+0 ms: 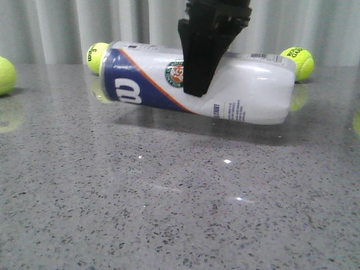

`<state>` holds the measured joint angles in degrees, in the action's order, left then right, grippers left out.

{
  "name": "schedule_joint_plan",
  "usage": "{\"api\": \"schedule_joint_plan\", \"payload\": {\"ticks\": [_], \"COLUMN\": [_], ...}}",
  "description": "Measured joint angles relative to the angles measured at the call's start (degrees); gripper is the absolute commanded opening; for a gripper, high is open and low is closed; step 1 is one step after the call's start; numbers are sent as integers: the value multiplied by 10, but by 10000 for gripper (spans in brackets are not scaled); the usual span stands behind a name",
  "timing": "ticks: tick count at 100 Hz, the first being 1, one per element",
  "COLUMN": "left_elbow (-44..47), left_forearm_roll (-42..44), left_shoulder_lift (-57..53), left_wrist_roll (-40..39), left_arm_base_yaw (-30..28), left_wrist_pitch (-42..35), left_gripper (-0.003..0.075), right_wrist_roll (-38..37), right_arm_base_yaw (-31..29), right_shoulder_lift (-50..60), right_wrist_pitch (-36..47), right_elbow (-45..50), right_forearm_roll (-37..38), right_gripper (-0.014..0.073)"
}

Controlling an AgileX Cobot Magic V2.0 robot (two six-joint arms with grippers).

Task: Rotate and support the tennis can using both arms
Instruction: 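Drag the can toward the table centre and release it with the right gripper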

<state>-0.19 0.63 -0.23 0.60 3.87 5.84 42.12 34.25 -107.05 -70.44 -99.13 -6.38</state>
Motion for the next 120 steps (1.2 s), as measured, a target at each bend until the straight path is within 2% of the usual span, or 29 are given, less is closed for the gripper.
{"api": "schedule_joint_plan", "payload": {"ticks": [15, 25, 30, 37, 49, 52, 61, 91, 111, 115, 120], "left_elbow": [0, 0, 0, 0, 0, 0, 0, 0, 0, 0, 0], "left_forearm_roll": [0, 0, 0, 0, 0, 0, 0, 0, 0, 0, 0], "left_shoulder_lift": [0, 0, 0, 0, 0, 0, 0, 0, 0, 0, 0], "left_wrist_roll": [0, 0, 0, 0, 0, 0, 0, 0, 0, 0, 0], "left_arm_base_yaw": [0, 0, 0, 0, 0, 0, 0, 0, 0, 0, 0], "left_wrist_pitch": [0, 0, 0, 0, 0, 0, 0, 0, 0, 0, 0], "left_gripper": [-21, -21, -21, -21, -21, -21, -21, -21, -21, -21, -21], "right_wrist_roll": [94, 122, 126, 130, 133, 133, 135, 136, 136, 135, 128], "right_arm_base_yaw": [21, 22, 22, 22, 22, 22, 22, 22, 22, 22, 22], "right_shoulder_lift": [-21, -22, -23, -23, -24, -24, -25, -22, 30, 44, 60], "right_wrist_pitch": [0, 0, 1, 2, 5, 5, 6, 9, 2, 0, -1], "right_elbow": [-1, -3, -3, -4, -4, -4, -4, -4, -4, -4, -4], "right_forearm_roll": [0, 0, 0, 0, 0, 0, 1, 3, 4, 4, 4], "right_gripper": [154, 160, 199, 330, 639, 673, 636, 636, 629, 596, 516]}}
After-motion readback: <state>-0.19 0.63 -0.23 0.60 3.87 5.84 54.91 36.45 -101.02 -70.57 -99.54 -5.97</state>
